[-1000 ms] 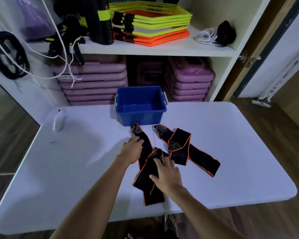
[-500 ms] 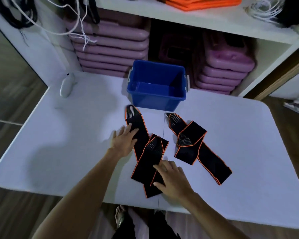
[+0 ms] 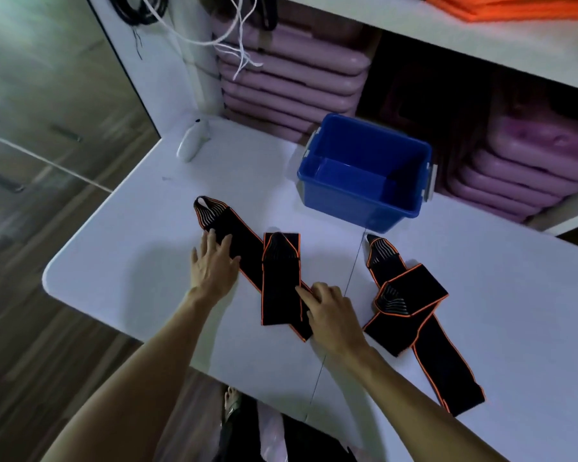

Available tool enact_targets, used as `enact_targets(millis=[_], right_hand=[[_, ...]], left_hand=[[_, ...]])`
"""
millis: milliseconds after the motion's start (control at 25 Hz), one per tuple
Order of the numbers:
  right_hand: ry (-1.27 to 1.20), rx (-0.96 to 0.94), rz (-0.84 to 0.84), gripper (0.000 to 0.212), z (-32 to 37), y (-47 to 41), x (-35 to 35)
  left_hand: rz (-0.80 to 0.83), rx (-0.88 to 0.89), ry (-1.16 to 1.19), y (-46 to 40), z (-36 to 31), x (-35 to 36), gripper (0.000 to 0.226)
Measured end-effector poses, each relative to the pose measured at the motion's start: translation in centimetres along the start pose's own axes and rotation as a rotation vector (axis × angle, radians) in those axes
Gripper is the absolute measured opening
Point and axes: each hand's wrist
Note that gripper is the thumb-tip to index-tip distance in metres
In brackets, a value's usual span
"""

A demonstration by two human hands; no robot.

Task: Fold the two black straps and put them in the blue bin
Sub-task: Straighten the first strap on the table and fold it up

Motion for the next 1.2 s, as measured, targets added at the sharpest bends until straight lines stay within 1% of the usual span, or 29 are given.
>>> enact_targets(millis=[80,160,280,360,400,480,520,560,600,640,680,720,800,840,920,960,1080,1160,1200], right_hand=[[-0.005,-0.025,-0.015,0.086,0.1,0.7,0.3],[0.011,-0.085,-0.008,0.089,-0.2,1.8,0.7],[-0.028,-0.06,-0.005,0.085,-0.7,2.6,1.4],[-0.04,-0.031,-0.03,0.08,-0.7,2.4,1.6],[-0.043,-0.022,-0.045,0.079,-0.6,2.3,1.5],[-0.074,0.016,-0.078,0.076,-0.1,2.2,1.1],[-0.105,0.047,-0.094,0.071,0.3,2.2,0.7],[-0.139,0.079,-0.109,0.063,0.9,2.1,0.3],[-0.172,0.113,-0.115,0.054,1.6,1.9,-0.1],[-0.206,0.156,-0.108,0.049,2.4,1.7,-0.4],[-0.241,0.218,-0.083,0.05,3.2,1.3,-0.7],[-0.29,0.297,-0.046,0.056,4.0,0.7,-0.7],[-0.404,0.44,-0.015,0.06,4.9,-0.5,-0.7],[-0.443,0.46,-0.018,0.059,4.9,-1.0,-0.7],[-0.514,0.438,-0.023,0.056,4.7,-1.3,-0.6],[-0.552,0.421,-0.023,0.055,4.3,-1.5,-0.6],[-0.568,0.389,-0.029,0.05,3.6,-1.4,-0.2],[-0.512,0.397,-0.072,0.041,4.1,-1.6,-0.3],[-0.462,0.413,-0.077,0.042,4.7,-1.8,-0.3]], left_hand=[[-0.053,0.084,-0.002,0.2,-0.1,0.4,0.061],[-0.002,0.174,-0.034,0.5,-0.1,1.0,0.062],[0.09,0.134,-0.093,0.3,0.3,1.6,0.061],[0.07,0.091,-0.071,0.0,-0.4,1.3,0.059],[0.002,0.092,-0.031,-0.2,-1.0,1.0,0.056],[-0.155,0.193,0.133,-0.5,-2.6,0.0,0.049],[-0.158,0.272,0.232,-0.8,-3.4,-0.5,0.048],[-0.11,0.339,0.306,-1.2,-4.3,-0.9,0.051],[-0.044,0.371,0.338,-1.6,-5.1,-1.2,0.055],[0.004,0.366,0.336,-2.2,-5.8,-1.4,0.059],[0.022,0.338,0.318,-2.8,-6.3,-1.4,0.059],[0.014,0.306,0.296,-3.3,-6.7,-1.5,0.054],[-0.037,0.256,0.278,-4.1,-7.3,-1.6,0.033],[-0.065,0.226,0.303,-4.3,-7.5,-1.8,0.022],[-0.121,0.145,0.379,-4.8,-7.0,-2.5,0.011],[-0.15,0.099,0.406,-5.2,-6.4,-3.0,0.009],[-0.178,-0.046,0.432,-6.2,-4.1,-4.3,0.015],[-0.158,-0.125,0.458,-6.8,-2.8,-5.1,0.017],[-0.147,-0.15,0.461,-7.0,-2.2,-5.3,0.017]])
Point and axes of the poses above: each hand's wrist, its own y-axis away from the middle knuckle, its own x-axis out of the palm, z = x × y, and after that the axes turned 5 degrees about x, right-handed
